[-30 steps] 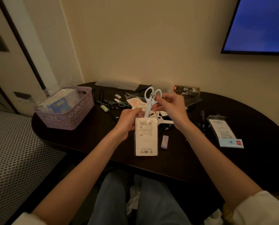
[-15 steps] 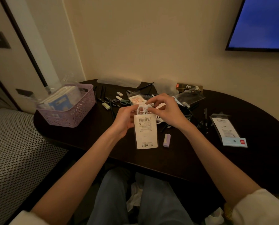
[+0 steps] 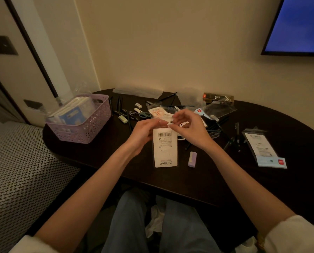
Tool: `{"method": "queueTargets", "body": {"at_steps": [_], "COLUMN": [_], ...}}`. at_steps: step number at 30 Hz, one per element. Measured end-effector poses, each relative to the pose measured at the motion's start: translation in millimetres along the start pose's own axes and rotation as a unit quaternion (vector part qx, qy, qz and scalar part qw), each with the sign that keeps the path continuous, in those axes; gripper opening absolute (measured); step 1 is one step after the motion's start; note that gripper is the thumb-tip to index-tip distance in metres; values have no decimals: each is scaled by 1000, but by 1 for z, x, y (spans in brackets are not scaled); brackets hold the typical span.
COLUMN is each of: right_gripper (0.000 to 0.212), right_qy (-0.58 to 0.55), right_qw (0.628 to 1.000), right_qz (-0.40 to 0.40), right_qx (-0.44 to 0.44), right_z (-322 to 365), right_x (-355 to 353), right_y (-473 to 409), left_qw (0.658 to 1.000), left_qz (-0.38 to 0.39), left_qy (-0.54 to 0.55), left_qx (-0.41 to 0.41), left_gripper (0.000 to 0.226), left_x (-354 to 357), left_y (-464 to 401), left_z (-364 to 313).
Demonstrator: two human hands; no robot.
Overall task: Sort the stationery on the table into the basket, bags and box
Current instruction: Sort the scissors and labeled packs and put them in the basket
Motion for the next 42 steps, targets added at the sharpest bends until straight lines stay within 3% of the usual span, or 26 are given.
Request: {"method": "queueTargets", "body": {"at_steps": [3, 8, 10, 17, 24, 30, 37, 40, 42], "right_gripper": [12, 14, 14, 12, 19, 7, 20, 21, 24], "right_qy": [-3, -27, -32, -62, -91, -83, -71, -70, -82], "right_qw": [1000, 999, 999, 996, 990, 994, 994, 995, 994], "right_qz": [8, 30, 26, 62, 102, 61, 74, 66, 59], "right_qx": [-7, -8, -13, -25, 22, 41, 40, 40, 41], "right_z": [-1, -7, -8, -15, -22, -21, -16, -14, -12], "right_x": [2, 6, 6, 8, 10, 11, 16, 19, 20], "right_y": [-4, -7, -7, -5, 2, 3, 2, 1, 0], "left_qw": [999, 989, 983, 984, 987, 988, 993, 990, 986], "left_qz": [24, 49, 41, 12, -8, -28, -24, -51, -70], "left_qy": [-40, -120, -153, -128, -110, -109, -75, -92, -125], "left_qx": [25, 69, 92, 122, 115, 101, 83, 91, 90], "left_gripper": [28, 21, 29, 20, 16, 18, 16, 5, 23], "left_x": [-4, -15, -21, -28, -31, -32, -34, -35, -35], "left_y": [-1, -2, -3, -4, -7, -7, -6, -7, -9], "left_z": [-3, -7, -8, -5, 3, 4, 5, 5, 8]}}
Point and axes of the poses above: each hand's wrist, its own y-axis away from the middle knuckle, its own x-axis out of the palm, z = x × y, the point moved 6 cm from there along -y, towards the middle knuckle, and after that the axes turned 2 degrees about y, right-handed, at the moved point
